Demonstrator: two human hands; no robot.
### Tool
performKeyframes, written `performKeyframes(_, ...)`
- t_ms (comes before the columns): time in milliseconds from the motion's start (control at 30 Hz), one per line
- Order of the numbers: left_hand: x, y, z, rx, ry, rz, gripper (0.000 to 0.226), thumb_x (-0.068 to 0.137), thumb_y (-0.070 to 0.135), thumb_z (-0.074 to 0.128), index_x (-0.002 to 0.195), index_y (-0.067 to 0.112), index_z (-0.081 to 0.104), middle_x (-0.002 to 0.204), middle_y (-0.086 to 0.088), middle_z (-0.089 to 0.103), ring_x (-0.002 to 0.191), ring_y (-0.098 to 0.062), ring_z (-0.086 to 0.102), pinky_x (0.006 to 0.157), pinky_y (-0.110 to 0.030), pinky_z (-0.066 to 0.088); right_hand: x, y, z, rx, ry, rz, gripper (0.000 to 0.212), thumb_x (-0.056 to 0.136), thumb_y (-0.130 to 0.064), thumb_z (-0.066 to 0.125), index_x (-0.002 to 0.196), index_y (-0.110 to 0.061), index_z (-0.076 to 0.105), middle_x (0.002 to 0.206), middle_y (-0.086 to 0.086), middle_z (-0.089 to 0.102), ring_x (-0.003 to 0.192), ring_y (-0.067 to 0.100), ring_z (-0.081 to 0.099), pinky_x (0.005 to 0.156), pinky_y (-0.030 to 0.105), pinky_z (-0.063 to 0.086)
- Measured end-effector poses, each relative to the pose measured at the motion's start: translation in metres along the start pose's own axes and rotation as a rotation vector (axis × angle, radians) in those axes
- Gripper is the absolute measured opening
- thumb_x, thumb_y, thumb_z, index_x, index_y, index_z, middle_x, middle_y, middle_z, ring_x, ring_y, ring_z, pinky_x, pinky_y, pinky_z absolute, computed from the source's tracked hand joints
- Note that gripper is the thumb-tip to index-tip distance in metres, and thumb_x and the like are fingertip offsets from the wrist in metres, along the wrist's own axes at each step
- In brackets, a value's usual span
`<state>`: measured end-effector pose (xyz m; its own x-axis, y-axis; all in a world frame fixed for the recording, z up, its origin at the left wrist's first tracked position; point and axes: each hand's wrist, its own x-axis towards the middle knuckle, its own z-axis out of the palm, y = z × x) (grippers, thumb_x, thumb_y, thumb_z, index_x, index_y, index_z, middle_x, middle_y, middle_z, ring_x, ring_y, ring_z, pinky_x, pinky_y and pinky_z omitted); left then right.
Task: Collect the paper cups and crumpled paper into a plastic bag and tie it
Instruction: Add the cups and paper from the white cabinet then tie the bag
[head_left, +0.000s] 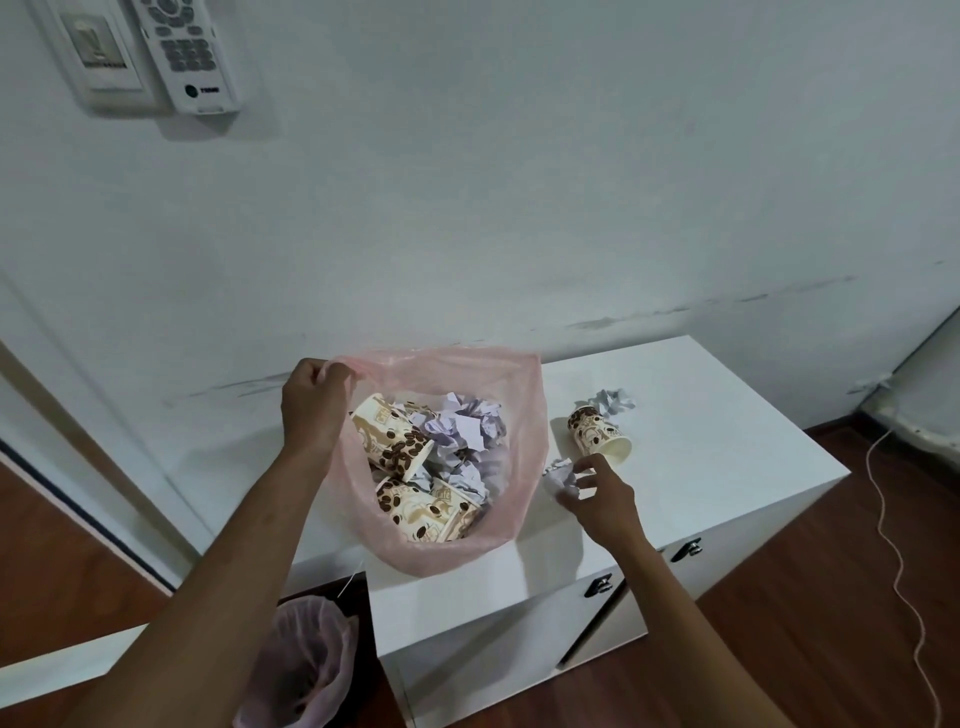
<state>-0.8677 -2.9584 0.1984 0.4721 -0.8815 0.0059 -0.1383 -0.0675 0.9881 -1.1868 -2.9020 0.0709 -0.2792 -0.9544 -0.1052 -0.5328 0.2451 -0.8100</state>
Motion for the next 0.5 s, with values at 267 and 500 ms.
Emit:
performKeyframes(267,-0.008,0.003,-0.001,-0.009,-0.015,0.002,0.019,0.088,0.013,0.052,0.071,0.021,0.052,0.075,0.005,0.052,0.069,-0.012,0.047,0.061,-0.027,0.036,-0.001,-0.005,-0.009,0.114,0.102,0.007,0.037,0.076,-0.025,0.081,0.106,-0.023,0.060,0.092,-0.004,0.070,0.085,0.014,0.068,0.069,0.026,0.052)
performKeyframes(500,-0.011,0.008,-0.002,-0.024,-0.015,0.004,0.020,0.089,0.013,0.053,0.070,0.021,0.052,0.075,0.005,0.052,0.068,-0.009,0.046,0.060,-0.026,0.035,-0.006,-0.054,-0.034,0.409,0.179,-0.062,0.035,0.077,-0.019,0.082,0.107,-0.020,0.064,0.099,0.005,0.069,0.088,0.020,0.070,0.063,0.031,0.058)
